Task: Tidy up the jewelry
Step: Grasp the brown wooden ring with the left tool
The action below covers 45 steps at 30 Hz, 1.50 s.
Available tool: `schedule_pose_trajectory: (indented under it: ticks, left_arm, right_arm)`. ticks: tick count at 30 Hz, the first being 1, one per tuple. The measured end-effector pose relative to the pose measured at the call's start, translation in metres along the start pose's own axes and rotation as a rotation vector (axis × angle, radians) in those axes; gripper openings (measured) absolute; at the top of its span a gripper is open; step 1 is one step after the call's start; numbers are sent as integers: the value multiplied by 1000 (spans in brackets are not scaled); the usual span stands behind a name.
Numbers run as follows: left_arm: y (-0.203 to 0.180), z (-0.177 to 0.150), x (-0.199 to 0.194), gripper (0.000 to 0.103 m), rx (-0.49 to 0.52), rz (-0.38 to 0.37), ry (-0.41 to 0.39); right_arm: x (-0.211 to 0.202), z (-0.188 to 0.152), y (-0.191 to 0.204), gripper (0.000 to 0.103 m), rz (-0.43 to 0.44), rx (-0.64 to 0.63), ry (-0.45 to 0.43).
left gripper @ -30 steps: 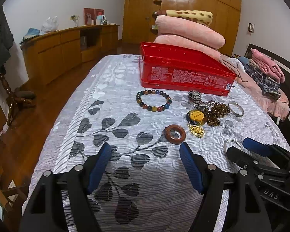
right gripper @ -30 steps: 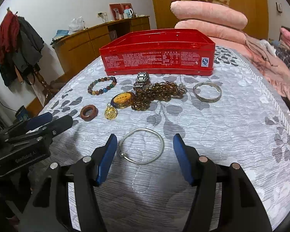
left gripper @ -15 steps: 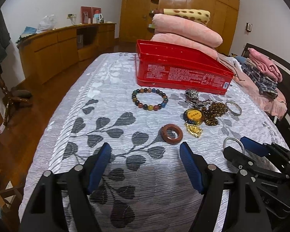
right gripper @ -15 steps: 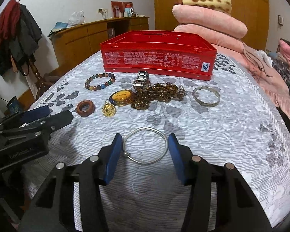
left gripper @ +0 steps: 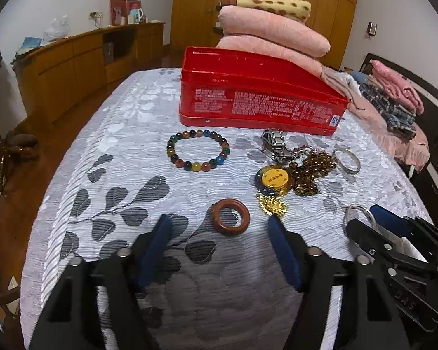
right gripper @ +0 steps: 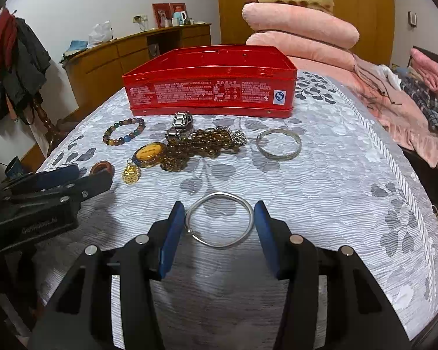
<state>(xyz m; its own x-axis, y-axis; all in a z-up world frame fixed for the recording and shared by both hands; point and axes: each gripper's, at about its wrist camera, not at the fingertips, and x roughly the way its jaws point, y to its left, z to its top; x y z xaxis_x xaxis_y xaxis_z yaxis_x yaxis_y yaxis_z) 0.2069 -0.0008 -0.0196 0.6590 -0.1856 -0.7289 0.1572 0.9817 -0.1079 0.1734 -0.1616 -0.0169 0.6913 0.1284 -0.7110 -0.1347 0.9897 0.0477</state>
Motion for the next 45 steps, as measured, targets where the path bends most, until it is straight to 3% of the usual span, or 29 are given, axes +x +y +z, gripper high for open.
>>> schedule_pose_trajectory:
  ticks: [7,10,32,45]
  left_arm:
    - [-3,2,2,45,31,9,2]
    - [-3,2,2,29,33,-10,2]
    - [2,-1,-9,29,-1,-52,-29]
    - [-2,18,-18,29,10,-63,-80]
  right_arm:
    - [4,1,-3,48,17,5,11]
    - [5,1,-1,48,11,-2,18]
    - [2,5,-1,48,-10,-30,18]
    - [-6,27,-10,48,-11,-24,-26]
